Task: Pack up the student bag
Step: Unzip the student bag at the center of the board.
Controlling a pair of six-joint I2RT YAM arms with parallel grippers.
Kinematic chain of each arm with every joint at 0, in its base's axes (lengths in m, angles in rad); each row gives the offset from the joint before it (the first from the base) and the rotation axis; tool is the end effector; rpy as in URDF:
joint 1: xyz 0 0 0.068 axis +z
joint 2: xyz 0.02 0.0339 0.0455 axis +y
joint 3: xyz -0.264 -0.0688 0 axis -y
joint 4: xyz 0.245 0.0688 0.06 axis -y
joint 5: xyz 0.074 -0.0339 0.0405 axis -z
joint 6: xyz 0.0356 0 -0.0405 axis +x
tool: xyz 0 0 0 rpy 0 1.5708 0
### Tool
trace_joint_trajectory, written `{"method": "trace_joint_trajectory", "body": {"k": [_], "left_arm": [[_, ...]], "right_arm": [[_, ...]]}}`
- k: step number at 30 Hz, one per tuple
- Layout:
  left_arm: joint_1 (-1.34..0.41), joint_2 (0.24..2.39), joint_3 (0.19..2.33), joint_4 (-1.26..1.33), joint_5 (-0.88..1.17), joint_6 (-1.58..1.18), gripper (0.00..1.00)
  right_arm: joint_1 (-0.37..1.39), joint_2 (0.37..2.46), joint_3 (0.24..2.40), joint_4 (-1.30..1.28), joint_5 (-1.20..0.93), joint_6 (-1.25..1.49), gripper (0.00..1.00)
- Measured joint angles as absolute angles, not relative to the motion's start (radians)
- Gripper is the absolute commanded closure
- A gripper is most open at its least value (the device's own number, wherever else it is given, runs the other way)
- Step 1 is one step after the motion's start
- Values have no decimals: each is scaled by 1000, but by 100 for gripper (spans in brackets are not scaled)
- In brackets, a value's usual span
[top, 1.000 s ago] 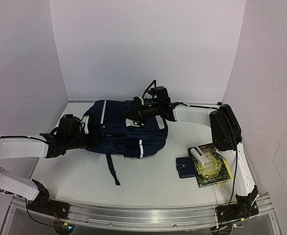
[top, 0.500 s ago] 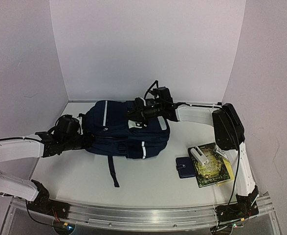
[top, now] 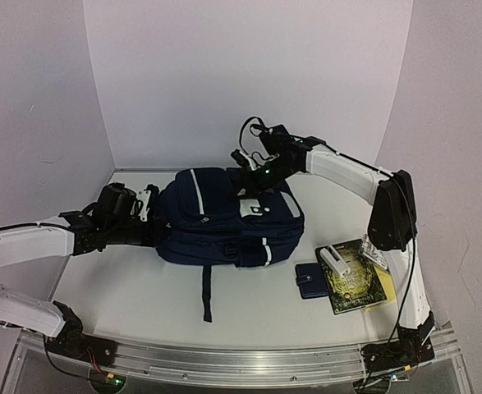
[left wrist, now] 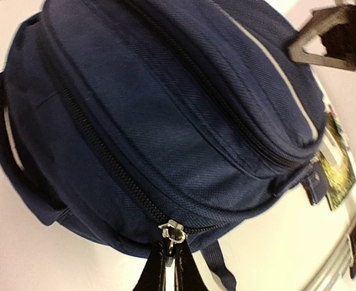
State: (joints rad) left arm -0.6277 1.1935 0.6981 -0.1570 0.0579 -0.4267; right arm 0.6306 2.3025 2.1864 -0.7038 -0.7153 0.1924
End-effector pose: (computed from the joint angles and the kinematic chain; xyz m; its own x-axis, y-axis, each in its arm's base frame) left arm 0.2043 -0.1508 0.2287 -0.7054 0.0013 -0.7088 0.3642 0.8585 -0.3609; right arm 0.4026 0.3228 0.2674 -0.7338 -0.3570 -0.5780 -0.6787 0.4219 0.6011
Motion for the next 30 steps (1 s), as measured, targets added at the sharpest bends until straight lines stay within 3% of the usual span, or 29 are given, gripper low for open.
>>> {"method": "trace_joint_trajectory", "body": {"k": [2, 3, 6, 8, 13, 22, 27, 30], "left_arm": [[-627, 1193, 696, -148, 114, -411, 100], [-628, 1193, 692, -143, 142, -406, 100], [-627, 1199, 677, -119, 211, -398, 100], [-625, 1212, 666, -102, 244, -402, 100], [-616, 1259, 659, -60, 315, -433, 100], [-614, 1370, 662, 1, 424, -477, 100], [-614, 1380, 663, 19, 459, -498, 100], [-614, 1380, 667, 27, 479, -507, 100]], "right_arm": [[635, 2309, 2214, -755, -675, 91, 100], [641, 2310, 2221, -771, -656, 49, 94], [671, 2310, 2250, -821, -556, -88, 56], [690, 2310, 2255, -824, -501, -167, 39], [701, 2276, 2206, -805, -455, -294, 23], [777, 2079, 2002, -756, -399, -430, 28], [916, 2048, 1924, -675, -330, -478, 43], [987, 2048, 1873, -635, -283, -503, 46]]}}
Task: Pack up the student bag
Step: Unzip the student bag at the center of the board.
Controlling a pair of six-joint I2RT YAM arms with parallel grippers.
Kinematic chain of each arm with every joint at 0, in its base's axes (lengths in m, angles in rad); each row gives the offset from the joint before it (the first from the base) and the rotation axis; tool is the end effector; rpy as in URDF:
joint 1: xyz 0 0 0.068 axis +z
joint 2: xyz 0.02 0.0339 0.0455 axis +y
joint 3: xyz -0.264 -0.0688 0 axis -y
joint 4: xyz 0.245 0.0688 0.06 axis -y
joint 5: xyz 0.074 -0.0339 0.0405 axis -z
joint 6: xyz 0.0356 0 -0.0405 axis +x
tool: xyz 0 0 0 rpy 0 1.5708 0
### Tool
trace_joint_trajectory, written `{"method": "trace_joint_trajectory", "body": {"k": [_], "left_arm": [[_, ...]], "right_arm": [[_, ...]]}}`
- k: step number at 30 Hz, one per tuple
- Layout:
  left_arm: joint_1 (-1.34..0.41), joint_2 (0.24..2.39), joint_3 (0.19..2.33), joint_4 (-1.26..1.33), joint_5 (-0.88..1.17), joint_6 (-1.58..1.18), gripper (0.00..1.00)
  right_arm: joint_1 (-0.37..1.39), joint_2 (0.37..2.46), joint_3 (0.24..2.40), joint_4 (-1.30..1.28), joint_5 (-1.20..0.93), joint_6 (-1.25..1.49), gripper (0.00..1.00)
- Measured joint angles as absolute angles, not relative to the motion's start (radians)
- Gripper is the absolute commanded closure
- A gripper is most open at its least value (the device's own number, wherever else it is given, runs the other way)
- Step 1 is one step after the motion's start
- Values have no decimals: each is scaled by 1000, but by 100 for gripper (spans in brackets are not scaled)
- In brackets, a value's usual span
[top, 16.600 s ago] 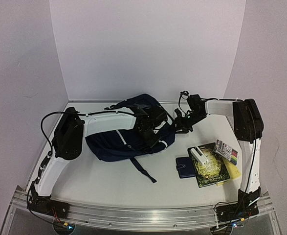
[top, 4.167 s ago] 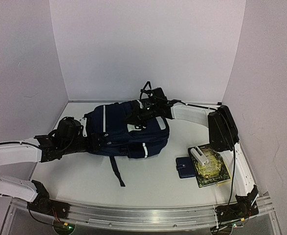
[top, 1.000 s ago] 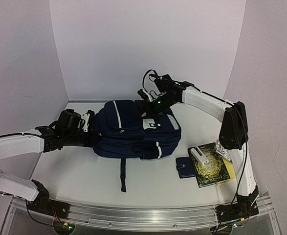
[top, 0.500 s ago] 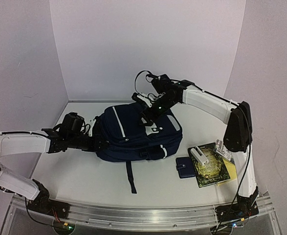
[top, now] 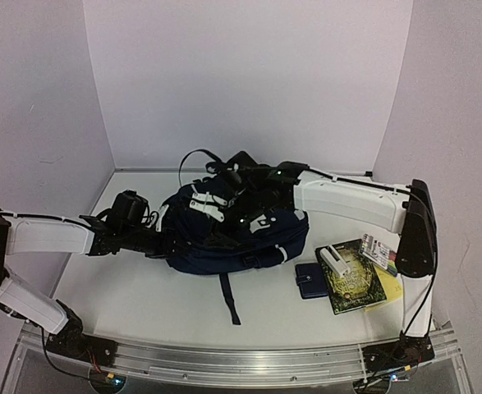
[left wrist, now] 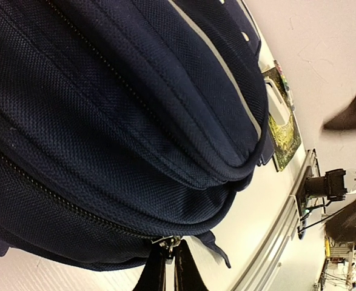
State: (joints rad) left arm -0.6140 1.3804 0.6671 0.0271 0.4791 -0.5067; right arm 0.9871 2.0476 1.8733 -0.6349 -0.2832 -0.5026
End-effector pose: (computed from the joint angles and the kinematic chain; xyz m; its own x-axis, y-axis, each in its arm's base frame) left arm 0.2163 -0.1726 0.1909 -0.8424 0.0669 -0.5347 0.4506 0.6317 -0.6308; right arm 0.2493 0.3956 0.2864 0.0876 -0.7066 -0.7022 -0.9874 0.0318 -0.1552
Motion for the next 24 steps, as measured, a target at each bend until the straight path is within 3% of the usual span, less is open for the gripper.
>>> {"method": "trace_joint_trajectory", "body": {"k": [10, 15, 17, 22, 24], "left_arm": [[-614, 1380, 668, 40, 526, -531, 100], [-614, 1379, 668, 46, 532, -533, 100], [-614, 1379, 668, 45, 531, -533, 100], [-614, 1374, 667, 43, 528, -533, 100], [-614, 1374, 667, 44, 529, -533, 100]], "right_arm": [[1049, 2049, 1707, -431, -119, -543, 42], [1061, 2061, 1688, -349, -40, -571, 61], [1067, 2064, 1676, -330, -10, -583, 63], [1081, 2065, 1660, -306, 40, -594, 43], [1085, 2065, 1652, -299, 49, -596, 44]]}}
